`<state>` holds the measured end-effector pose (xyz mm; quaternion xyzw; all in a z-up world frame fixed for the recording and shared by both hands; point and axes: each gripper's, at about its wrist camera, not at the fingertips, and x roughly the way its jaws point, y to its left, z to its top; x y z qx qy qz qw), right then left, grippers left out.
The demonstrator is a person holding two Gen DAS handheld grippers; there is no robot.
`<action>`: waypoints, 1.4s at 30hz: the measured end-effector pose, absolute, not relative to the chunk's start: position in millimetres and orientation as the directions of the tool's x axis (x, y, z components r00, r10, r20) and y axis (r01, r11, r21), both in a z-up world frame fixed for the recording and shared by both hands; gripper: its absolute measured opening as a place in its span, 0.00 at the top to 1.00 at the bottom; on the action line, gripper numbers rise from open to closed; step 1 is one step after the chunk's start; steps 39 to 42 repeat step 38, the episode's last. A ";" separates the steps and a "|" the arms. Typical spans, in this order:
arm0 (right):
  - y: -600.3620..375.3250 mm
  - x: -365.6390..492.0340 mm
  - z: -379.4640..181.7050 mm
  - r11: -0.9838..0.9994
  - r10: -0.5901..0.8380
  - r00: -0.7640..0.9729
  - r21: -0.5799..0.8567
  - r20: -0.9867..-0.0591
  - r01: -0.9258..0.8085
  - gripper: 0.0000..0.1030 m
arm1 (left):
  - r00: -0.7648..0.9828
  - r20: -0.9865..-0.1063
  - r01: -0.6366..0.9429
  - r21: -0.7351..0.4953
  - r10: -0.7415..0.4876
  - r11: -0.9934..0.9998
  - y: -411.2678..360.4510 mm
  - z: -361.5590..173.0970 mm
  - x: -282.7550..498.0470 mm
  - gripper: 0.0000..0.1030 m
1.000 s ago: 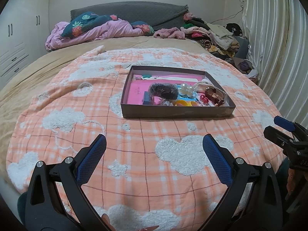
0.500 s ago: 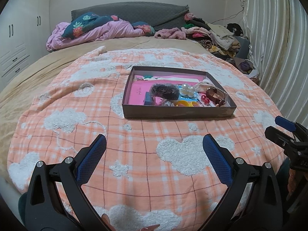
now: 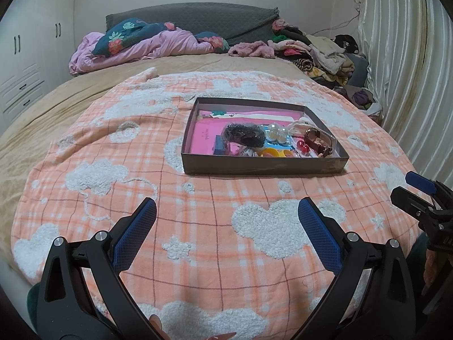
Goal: Organize jewelry
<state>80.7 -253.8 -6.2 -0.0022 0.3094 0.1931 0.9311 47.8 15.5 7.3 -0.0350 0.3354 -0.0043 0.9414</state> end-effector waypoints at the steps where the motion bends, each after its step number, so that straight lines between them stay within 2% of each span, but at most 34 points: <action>1: -255.1 80.5 -5.7 0.926 0.358 0.734 0.115 -0.577 -0.360 0.04 | 0.775 -0.631 -0.015 -0.068 -0.031 0.998 15.5 7.6 47.4 0.09; 15: -255.1 82.2 -5.2 0.931 0.339 0.739 0.095 -0.582 -0.351 0.04 | 0.767 -0.639 0.022 -0.077 -0.066 0.997 11.7 8.0 47.4 0.09; 21: -261.2 91.8 -8.1 0.944 0.306 0.745 0.087 -0.593 -0.319 0.04 | 0.755 -0.654 -0.005 -0.059 -0.035 0.998 11.5 7.0 51.0 0.09; 26: -268.6 107.3 -13.0 0.957 0.272 0.750 0.090 -0.603 -0.275 0.04 | 0.739 -0.671 -0.043 -0.139 -0.062 0.989 31.5 1.9 63.0 0.09; 29: -288.4 131.8 -16.5 0.969 0.242 0.754 0.120 -0.610 -0.214 0.04 | 0.706 -0.708 -0.136 -0.119 0.013 0.984 55.6 -4.1 84.4 0.09; 33: -338.6 193.2 -25.8 0.989 0.120 0.748 0.145 -0.653 -0.032 0.04 | 0.612 -0.781 -0.300 -0.084 0.124 0.950 110.2 -16.4 135.6 0.09; 38: -423.7 292.0 -59.0 0.966 -0.116 0.665 0.071 -0.738 0.247 0.04 | 0.517 -0.789 -0.528 0.011 0.331 0.849 202.9 -40.3 216.0 0.09; 42: -423.7 292.0 -59.0 0.966 -0.116 0.665 0.071 -0.738 0.247 0.04 | 0.517 -0.789 -0.528 0.011 0.331 0.849 202.9 -40.3 216.0 0.09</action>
